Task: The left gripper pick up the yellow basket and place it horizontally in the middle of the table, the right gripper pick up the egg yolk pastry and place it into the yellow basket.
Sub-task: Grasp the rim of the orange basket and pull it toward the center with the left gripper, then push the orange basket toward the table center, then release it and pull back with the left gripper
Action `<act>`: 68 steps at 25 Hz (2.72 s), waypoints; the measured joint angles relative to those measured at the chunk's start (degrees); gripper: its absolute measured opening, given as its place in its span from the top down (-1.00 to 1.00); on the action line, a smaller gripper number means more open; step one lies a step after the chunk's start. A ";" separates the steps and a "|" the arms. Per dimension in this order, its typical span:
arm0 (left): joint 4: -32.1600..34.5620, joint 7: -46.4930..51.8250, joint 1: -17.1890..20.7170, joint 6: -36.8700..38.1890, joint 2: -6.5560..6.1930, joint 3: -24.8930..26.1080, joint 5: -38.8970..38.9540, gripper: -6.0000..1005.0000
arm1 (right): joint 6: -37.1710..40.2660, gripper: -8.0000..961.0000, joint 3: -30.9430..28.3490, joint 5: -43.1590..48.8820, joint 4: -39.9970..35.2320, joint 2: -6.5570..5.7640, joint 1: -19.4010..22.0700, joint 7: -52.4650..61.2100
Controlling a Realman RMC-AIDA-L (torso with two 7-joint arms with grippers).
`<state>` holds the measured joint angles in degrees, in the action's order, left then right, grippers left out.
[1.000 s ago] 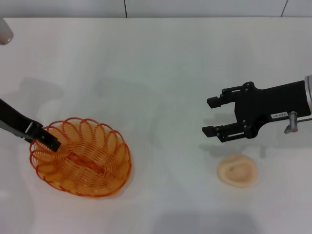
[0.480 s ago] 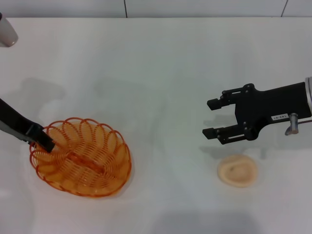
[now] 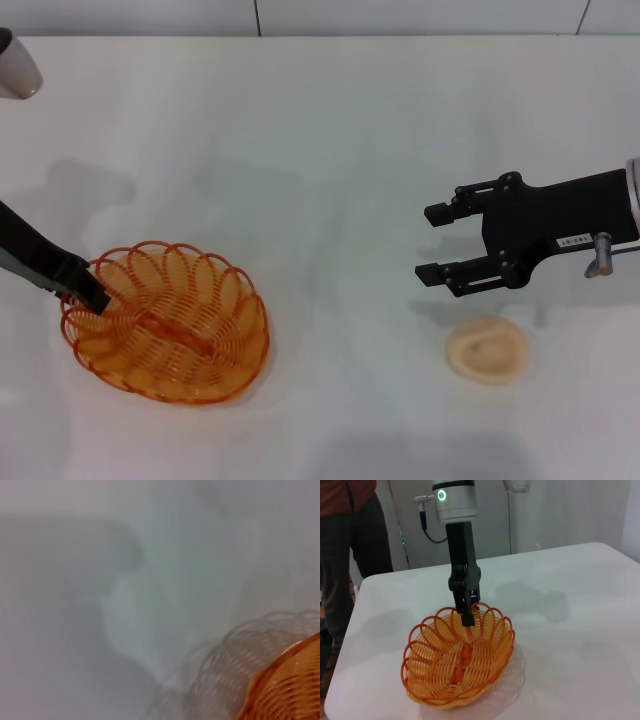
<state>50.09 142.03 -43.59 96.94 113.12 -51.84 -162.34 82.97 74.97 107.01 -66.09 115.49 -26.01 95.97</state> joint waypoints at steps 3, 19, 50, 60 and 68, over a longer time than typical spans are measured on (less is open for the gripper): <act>0.00 0.06 0.00 -0.02 0.11 -0.01 0.00 0.23 | 0.00 -0.46 0.00 -0.02 0.00 0.00 0.00 0.00; -0.70 0.00 -1.07 -0.89 0.71 -2.13 0.01 0.24 | 0.17 -0.46 0.00 -0.05 0.00 0.00 0.00 0.00; -0.49 -0.46 -3.46 -0.30 0.29 -2.29 2.54 0.76 | 0.46 -0.46 -0.44 -0.78 -0.70 -0.08 0.61 -0.12; 0.67 0.47 -5.69 0.10 0.42 -0.55 7.05 0.79 | 0.50 -0.46 -0.44 -0.78 -0.71 -0.09 0.67 -0.03; 0.47 4.68 -6.33 -2.33 1.73 3.60 9.26 0.82 | 0.52 -0.46 -0.44 -0.78 -0.65 0.00 0.82 0.00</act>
<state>50.56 146.70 -49.92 94.61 114.85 -48.24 -153.08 83.50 74.53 106.22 -66.74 115.49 -25.19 95.97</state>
